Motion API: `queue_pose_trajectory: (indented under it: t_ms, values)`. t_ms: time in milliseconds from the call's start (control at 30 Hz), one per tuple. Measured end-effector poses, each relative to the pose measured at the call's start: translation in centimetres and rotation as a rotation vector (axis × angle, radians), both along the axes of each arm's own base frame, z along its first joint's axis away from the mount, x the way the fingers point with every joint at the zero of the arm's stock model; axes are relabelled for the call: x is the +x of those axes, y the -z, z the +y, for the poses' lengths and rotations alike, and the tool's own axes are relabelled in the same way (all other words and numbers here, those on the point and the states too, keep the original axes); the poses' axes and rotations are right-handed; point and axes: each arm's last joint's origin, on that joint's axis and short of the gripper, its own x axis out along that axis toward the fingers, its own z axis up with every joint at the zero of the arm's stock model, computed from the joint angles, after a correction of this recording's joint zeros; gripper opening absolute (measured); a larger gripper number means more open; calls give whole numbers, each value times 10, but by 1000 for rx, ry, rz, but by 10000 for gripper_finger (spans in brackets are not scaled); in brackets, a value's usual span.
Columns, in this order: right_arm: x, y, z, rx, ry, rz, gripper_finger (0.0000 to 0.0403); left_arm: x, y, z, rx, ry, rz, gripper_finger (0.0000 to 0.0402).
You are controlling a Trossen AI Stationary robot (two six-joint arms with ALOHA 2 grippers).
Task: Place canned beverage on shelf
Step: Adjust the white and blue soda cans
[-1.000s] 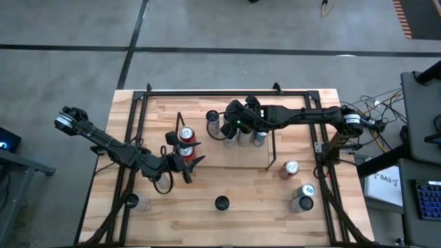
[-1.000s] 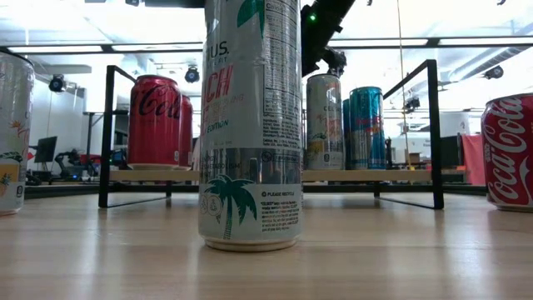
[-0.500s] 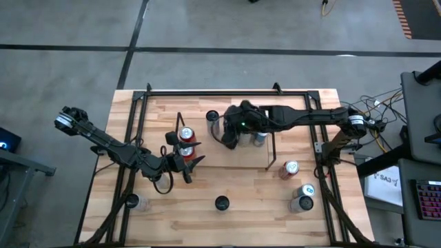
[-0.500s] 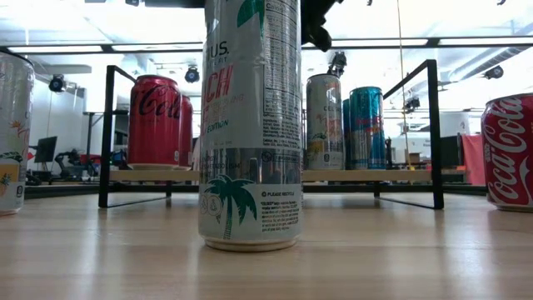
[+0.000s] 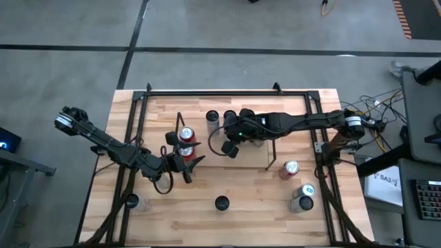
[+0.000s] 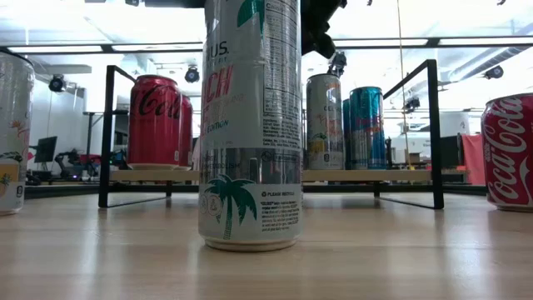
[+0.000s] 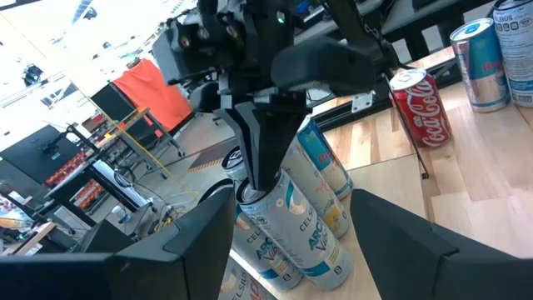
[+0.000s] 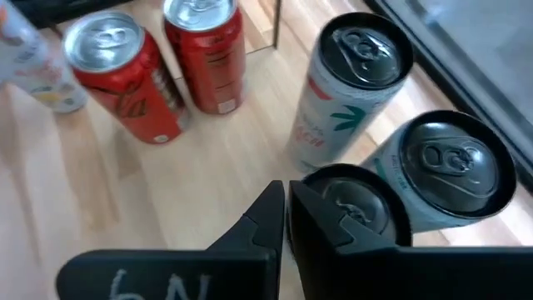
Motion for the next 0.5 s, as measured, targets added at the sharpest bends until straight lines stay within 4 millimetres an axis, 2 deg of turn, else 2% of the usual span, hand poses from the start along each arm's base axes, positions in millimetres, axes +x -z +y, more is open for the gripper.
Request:
queue_pose_trajectory:
  t_ms: [500]
  values:
    - [8,13,-1,-22,19,23,13,0,0,0,-1,0,-1,224]
